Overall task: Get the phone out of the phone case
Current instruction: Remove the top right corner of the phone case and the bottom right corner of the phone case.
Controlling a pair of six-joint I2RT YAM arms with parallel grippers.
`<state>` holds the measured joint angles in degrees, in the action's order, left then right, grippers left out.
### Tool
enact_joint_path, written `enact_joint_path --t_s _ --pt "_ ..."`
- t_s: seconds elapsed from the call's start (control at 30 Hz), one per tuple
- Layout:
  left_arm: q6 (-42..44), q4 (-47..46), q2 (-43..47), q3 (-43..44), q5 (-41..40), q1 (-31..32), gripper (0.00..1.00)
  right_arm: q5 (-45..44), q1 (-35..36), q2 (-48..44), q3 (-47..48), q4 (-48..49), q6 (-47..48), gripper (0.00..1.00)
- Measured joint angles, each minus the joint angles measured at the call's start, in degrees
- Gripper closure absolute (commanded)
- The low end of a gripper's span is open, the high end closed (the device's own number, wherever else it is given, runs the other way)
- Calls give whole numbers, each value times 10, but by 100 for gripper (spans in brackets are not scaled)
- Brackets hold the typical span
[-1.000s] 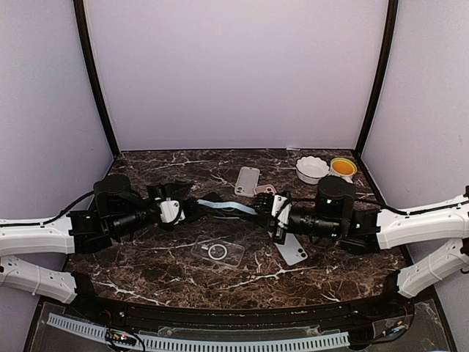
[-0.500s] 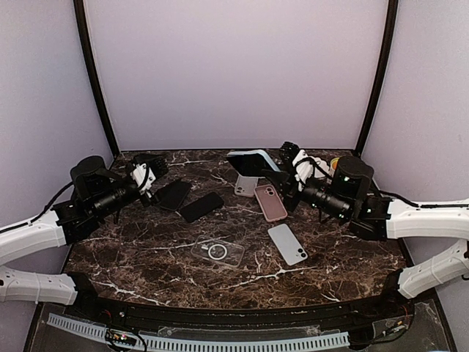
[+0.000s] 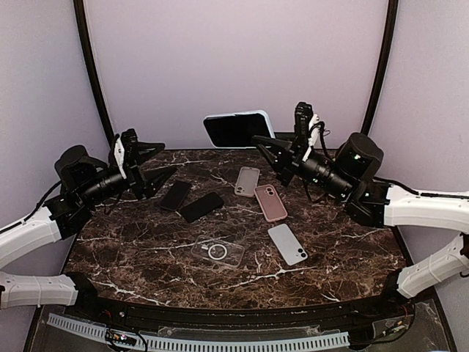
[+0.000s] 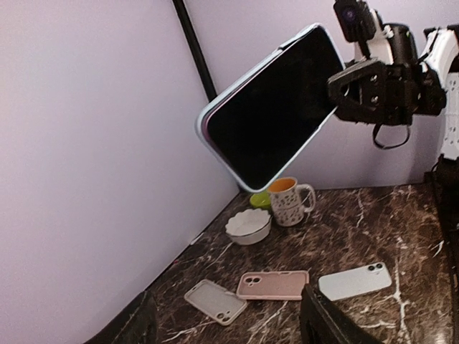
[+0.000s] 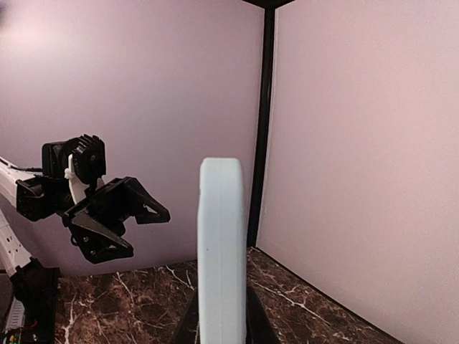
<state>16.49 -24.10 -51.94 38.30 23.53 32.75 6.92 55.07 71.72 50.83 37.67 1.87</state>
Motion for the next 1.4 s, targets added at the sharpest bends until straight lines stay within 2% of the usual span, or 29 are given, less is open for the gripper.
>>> enact_joint_path --t_s 0.33,0.6,0.83,1.27,1.4 --pt "-163 -93 -21 8 227 -11 44 198 0 59 29 98 -134 100" --pt "-250 -171 -55 10 352 -11 49 256 0 74 33 163 -199 100" --pt "-282 -217 -55 10 381 -11 54 271 1 86 40 186 -223 100" --pt "-323 -260 -74 10 390 -11 64 289 16 115 60 193 -232 100" --pt "-330 -273 -74 10 397 -11 72 292 18 124 64 192 -233 100"
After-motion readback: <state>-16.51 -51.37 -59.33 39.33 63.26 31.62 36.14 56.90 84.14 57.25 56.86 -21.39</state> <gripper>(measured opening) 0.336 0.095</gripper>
